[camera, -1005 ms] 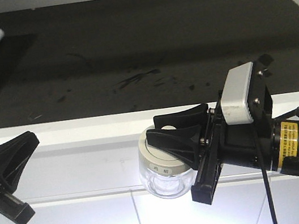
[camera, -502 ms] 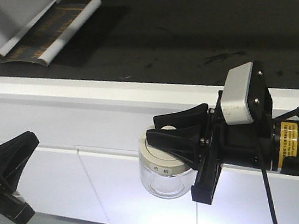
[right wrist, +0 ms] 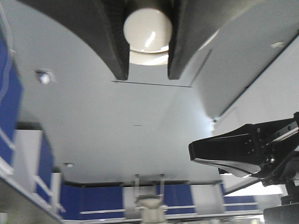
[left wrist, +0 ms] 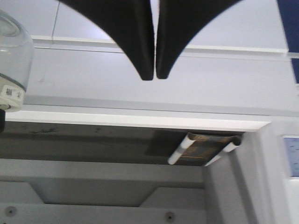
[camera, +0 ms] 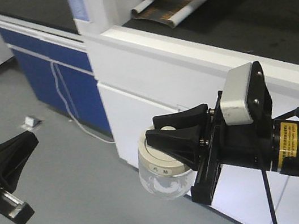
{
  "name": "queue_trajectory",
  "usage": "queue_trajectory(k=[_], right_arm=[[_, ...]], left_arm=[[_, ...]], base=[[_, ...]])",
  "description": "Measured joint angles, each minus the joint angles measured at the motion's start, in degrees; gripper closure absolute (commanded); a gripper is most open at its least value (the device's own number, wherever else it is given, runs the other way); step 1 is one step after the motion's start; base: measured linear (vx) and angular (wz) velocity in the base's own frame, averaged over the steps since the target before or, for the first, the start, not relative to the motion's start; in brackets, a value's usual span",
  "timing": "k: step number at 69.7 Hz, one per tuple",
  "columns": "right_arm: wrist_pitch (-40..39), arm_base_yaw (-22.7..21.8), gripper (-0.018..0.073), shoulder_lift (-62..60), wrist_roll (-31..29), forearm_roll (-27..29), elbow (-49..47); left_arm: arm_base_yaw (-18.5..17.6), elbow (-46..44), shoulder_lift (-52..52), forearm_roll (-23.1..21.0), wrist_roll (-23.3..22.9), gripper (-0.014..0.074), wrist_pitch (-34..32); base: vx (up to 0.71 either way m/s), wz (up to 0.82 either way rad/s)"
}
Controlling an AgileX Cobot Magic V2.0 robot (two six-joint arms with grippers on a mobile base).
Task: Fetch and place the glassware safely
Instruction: 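Hold the jar in the right gripper while the base turns away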
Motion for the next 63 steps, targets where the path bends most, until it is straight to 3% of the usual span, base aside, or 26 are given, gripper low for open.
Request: queue_trajectory(k=[46,63], right_arm=[[0.0,0.0,0.056,0.0,0.0,0.0,0.0],[-0.3,0.0,0.056,0.0,0.0,0.0,0.0]], left_arm=[[0.0,0.0,0.0,0.0,0.0,0.0597,0.0],[0.0,0.0,0.0,0.0,0.0,0.0597,0.0]], base=[[-0.06,0.79],[0.06,0.52]])
